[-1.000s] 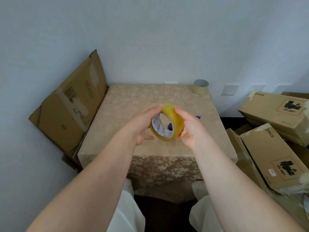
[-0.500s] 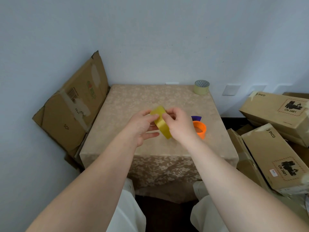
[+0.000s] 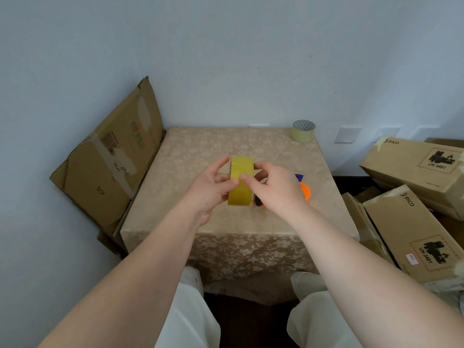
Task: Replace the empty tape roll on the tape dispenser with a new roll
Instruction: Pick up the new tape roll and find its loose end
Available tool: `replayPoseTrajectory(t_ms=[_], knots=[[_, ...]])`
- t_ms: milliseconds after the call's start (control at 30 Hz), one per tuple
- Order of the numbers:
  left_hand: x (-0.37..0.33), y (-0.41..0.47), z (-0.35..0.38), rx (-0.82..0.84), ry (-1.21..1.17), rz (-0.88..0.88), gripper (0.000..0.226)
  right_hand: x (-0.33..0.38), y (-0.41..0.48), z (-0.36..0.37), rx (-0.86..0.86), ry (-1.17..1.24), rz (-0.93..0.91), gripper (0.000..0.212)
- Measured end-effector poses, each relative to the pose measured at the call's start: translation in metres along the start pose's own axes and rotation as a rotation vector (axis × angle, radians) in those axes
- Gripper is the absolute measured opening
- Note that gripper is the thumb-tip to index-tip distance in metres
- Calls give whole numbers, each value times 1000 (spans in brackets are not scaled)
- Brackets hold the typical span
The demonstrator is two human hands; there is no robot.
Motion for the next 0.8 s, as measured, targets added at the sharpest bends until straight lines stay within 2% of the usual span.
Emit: replayPoseTrajectory(t_ms=[133,367,500,633,800], knots=[[1,0,-5,42,113,42,63,-3,3,-5,-36,21,-32,60],[3,-2,-6,91,171,78,60,-3,6,-10,-24,144,-40,38],[-1,-6,-4,121,151,86,54,-4,9,-11,21,245,14,39],[0,-8,-6,185,-52,84,47,0,10,-12,141,443,17,42],[-2,-11,-5,203,-435,10,38,2,10,-13,285,699,98,24]])
Point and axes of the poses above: each hand's wrist, its own y-axis towards the middle knuckle, its own z-axis out of the palm, x = y × z, the point moved 2 cm from there along y, towards the middle knuckle, and after that the axes turned 13 degrees about x, right-handed, at the moved point
